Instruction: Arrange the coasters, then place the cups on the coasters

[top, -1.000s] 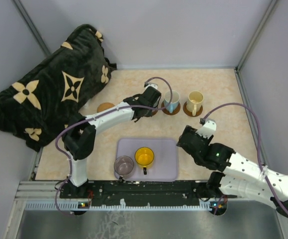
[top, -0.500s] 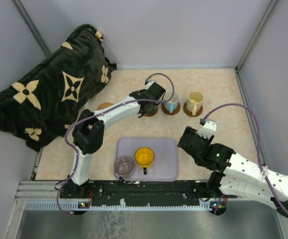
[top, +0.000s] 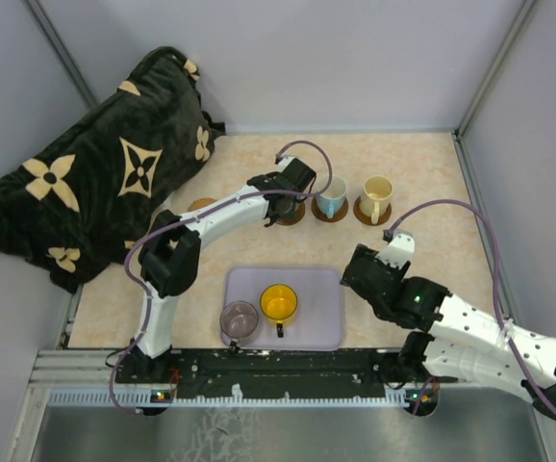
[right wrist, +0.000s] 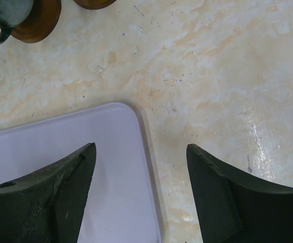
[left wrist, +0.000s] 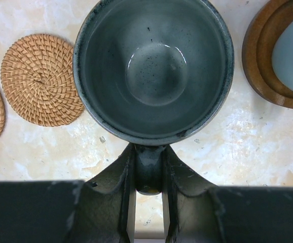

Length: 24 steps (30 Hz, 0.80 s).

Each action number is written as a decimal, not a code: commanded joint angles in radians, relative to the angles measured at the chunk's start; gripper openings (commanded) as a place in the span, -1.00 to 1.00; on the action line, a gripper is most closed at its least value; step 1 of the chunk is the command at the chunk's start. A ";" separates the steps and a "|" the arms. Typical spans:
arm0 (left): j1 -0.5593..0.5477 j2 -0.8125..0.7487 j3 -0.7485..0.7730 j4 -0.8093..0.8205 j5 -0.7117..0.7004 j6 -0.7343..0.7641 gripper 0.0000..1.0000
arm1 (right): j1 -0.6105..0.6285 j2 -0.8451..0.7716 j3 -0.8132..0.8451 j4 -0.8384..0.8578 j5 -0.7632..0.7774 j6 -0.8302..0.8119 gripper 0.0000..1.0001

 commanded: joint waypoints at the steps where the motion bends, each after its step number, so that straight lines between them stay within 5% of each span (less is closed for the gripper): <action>1: 0.009 -0.034 0.001 0.057 -0.024 -0.014 -1.00 | 0.008 0.006 0.001 0.030 0.022 0.008 0.45; 24: 0.009 -0.026 -0.008 0.092 0.020 -0.018 -1.00 | 0.007 0.039 0.006 0.052 0.012 0.002 0.46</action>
